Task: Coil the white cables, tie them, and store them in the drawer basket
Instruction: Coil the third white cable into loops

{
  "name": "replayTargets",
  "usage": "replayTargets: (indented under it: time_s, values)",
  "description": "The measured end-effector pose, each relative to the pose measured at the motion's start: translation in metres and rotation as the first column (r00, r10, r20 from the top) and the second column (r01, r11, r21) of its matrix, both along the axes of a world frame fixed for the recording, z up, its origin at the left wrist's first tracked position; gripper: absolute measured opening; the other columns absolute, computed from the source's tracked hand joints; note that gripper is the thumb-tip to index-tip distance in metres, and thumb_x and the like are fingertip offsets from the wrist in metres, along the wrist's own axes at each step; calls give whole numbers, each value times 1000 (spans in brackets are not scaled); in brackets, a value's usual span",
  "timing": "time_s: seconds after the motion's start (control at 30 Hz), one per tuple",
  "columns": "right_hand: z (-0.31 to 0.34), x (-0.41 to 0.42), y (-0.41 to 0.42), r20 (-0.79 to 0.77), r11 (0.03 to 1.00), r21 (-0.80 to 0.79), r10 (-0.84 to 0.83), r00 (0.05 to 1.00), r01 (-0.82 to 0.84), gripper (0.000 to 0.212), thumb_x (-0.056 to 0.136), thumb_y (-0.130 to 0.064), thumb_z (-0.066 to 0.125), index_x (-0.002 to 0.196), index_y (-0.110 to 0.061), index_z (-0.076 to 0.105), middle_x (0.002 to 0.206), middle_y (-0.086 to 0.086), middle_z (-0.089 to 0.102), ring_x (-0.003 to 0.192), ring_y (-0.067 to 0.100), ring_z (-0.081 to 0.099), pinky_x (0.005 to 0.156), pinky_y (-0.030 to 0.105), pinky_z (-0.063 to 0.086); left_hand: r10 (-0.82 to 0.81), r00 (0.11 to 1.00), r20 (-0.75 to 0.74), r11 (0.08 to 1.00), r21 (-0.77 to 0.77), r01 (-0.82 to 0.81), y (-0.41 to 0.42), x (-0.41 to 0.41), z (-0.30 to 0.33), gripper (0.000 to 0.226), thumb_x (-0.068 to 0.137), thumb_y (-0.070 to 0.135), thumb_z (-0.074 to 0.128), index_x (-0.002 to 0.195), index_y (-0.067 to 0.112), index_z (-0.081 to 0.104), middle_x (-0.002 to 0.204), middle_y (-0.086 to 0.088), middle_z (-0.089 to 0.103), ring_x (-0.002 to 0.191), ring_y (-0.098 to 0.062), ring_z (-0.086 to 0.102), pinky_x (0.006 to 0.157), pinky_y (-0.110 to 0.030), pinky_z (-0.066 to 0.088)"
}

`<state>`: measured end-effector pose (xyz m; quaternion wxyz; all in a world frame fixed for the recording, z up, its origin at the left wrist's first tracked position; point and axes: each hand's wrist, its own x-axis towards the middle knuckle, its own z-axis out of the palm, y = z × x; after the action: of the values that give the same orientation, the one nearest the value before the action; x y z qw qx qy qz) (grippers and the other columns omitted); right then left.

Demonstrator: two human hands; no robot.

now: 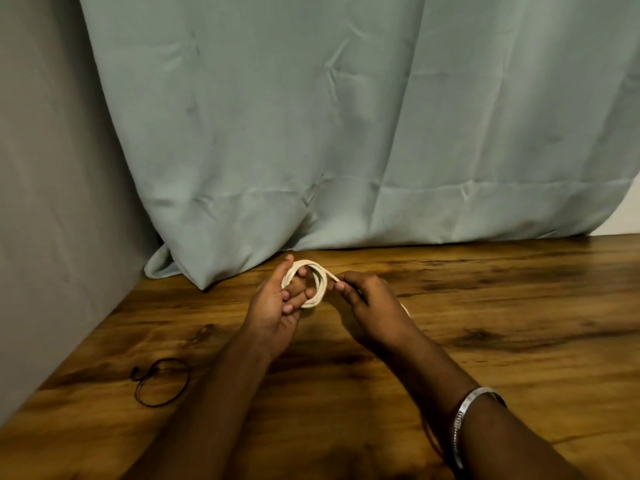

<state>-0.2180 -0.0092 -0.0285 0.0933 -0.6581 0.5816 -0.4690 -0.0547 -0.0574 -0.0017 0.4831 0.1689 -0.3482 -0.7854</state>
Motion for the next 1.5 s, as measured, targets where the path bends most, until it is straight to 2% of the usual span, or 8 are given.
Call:
replayTargets:
  time_s: [0.27,0.43,0.63,0.77,0.9,1.07,1.27,1.5]
  values:
    - [7,0,8,-59,995,78,-52,997,56,23,106,-29,57,102,-28,79,96,-13,78,91,4,70,84,36,57,240,959,-153,967,124,-222,-21,20,6,31,103,23,46,74,12,47,51,5,50,26,-7,20,45,-15,44]
    - [6,4,14,-302,995,84,-34,953,62,21,105,-36,54,103,-30,73,89,-9,73,83,13,66,68,35,50,469,881,-57,871,194,-451,-34,42,0,31,100,23,46,69,18,48,40,8,35,27,-8,23,52,-15,47]
    - [17,32,27,-580,996,27,83,810,-83,20,104,-32,59,119,-33,72,112,-10,73,104,12,61,85,10,31,644,756,113,765,-107,-635,-34,33,0,37,101,19,51,66,10,50,42,6,41,34,-4,33,35,-16,30]
    - [25,46,32,-622,992,-29,76,779,-120,22,103,-22,59,116,-34,72,108,-9,69,97,14,58,77,26,31,650,696,306,740,-466,-485,-40,24,-18,44,105,27,47,65,10,55,43,7,43,38,-4,36,39,-16,30]
    - [28,50,35,-591,989,10,125,797,-148,28,103,-21,55,121,-36,70,120,-9,70,106,14,58,86,32,28,580,694,426,773,-557,-305,-41,17,-32,52,105,34,46,60,10,50,42,3,41,34,-9,35,41,-18,30]
    - [22,46,30,-562,986,32,154,813,-165,29,102,-21,58,123,-37,68,129,-17,68,116,7,60,103,40,37,495,682,539,826,-536,-176,-32,12,-33,56,104,32,49,60,-1,56,48,-11,53,37,-15,51,37,-21,41]
    - [15,26,15,-303,961,-149,180,936,-233,15,102,-18,60,105,-18,74,100,-4,70,93,15,67,83,44,54,323,734,597,821,-563,96,-18,8,-31,64,108,24,37,46,17,52,39,-8,41,32,-19,40,40,-21,32]
    - [15,9,7,-121,959,-225,146,982,-171,14,104,-18,56,104,-17,70,101,-6,68,98,9,65,85,33,53,11,815,579,944,-275,182,2,-2,-15,37,105,26,38,76,7,52,42,4,46,30,-4,27,47,-22,19]
